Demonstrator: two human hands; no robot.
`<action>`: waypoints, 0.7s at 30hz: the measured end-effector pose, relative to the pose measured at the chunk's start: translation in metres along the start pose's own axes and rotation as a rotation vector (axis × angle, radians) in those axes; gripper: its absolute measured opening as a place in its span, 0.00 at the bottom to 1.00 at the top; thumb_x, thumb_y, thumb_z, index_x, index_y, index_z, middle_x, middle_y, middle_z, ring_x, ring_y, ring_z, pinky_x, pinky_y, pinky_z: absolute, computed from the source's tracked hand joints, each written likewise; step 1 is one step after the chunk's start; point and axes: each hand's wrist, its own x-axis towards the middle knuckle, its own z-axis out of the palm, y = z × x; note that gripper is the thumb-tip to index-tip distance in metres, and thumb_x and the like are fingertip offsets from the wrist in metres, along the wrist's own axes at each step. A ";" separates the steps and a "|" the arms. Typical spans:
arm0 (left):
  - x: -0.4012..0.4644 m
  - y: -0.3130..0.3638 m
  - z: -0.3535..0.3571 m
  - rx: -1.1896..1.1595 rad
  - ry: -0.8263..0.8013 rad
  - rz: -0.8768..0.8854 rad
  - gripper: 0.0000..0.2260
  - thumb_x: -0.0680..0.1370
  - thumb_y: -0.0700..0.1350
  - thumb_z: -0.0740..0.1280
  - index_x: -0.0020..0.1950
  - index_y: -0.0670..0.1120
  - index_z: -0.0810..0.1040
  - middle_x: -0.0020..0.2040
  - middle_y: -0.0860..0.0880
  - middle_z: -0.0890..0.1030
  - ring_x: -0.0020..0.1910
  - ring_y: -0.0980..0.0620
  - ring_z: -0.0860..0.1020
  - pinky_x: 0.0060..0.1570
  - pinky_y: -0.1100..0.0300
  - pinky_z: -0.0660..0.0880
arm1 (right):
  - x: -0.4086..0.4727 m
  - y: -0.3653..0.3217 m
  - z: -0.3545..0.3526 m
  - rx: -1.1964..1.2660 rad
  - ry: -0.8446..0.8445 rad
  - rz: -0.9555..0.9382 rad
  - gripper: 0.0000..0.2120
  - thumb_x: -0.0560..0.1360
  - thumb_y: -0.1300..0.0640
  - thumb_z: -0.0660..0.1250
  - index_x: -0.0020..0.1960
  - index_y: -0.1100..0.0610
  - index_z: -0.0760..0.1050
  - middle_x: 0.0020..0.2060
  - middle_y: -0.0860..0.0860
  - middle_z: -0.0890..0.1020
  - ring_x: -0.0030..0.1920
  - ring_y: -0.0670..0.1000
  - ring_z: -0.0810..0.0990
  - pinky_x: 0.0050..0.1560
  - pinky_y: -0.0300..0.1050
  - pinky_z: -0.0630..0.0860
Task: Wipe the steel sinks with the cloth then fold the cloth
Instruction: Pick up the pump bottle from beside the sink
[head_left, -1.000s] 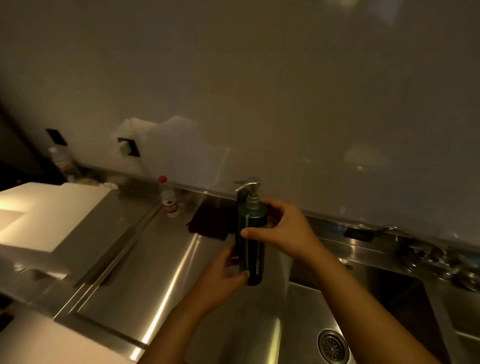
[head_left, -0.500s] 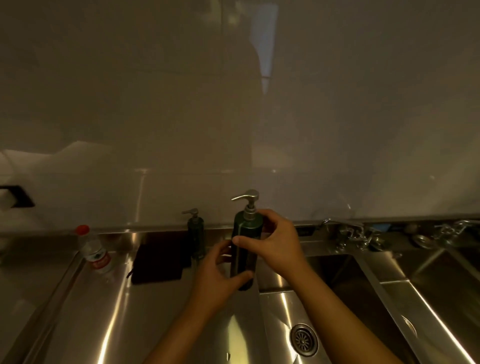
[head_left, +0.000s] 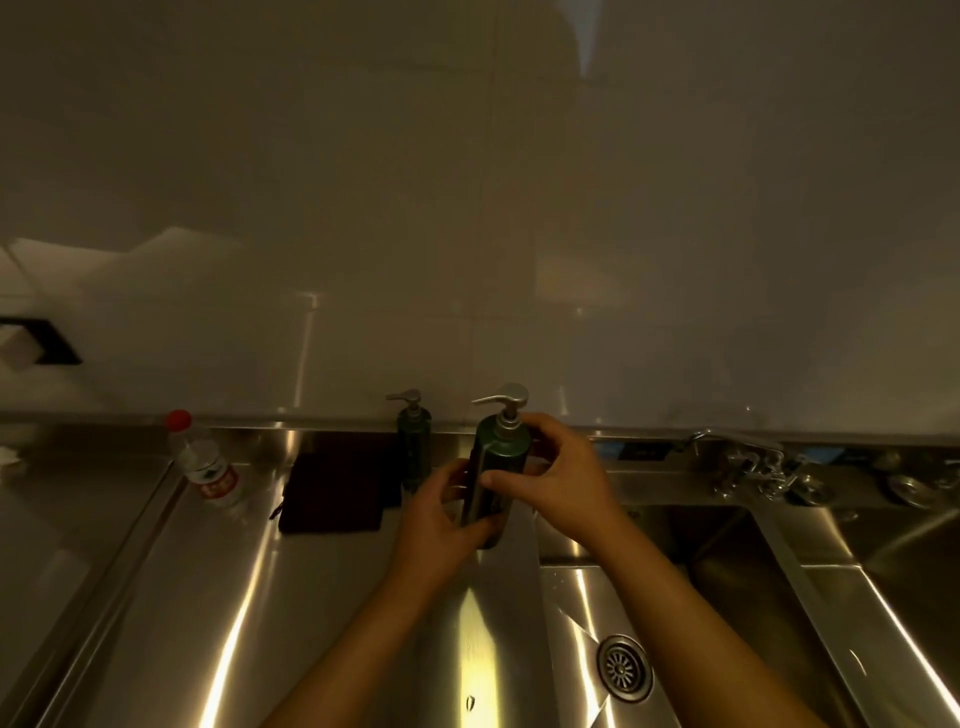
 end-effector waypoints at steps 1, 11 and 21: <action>0.004 -0.006 0.001 -0.002 0.004 -0.011 0.31 0.69 0.45 0.82 0.62 0.72 0.74 0.60 0.59 0.83 0.60 0.59 0.81 0.50 0.67 0.80 | 0.006 0.006 0.002 0.004 -0.007 0.011 0.30 0.65 0.60 0.83 0.63 0.47 0.76 0.51 0.36 0.84 0.54 0.33 0.80 0.49 0.25 0.75; 0.054 -0.058 0.002 0.078 0.035 -0.121 0.34 0.70 0.44 0.82 0.73 0.54 0.73 0.68 0.52 0.79 0.67 0.54 0.77 0.64 0.59 0.76 | 0.069 0.052 0.027 -0.026 -0.099 0.116 0.29 0.66 0.63 0.82 0.65 0.54 0.77 0.54 0.44 0.83 0.52 0.31 0.80 0.49 0.25 0.75; 0.072 -0.105 -0.026 0.123 0.076 -0.183 0.27 0.73 0.45 0.80 0.69 0.56 0.75 0.65 0.56 0.79 0.65 0.57 0.77 0.61 0.63 0.75 | 0.114 0.089 0.059 -0.010 -0.098 0.201 0.29 0.67 0.72 0.78 0.66 0.64 0.75 0.51 0.47 0.82 0.46 0.29 0.81 0.47 0.24 0.74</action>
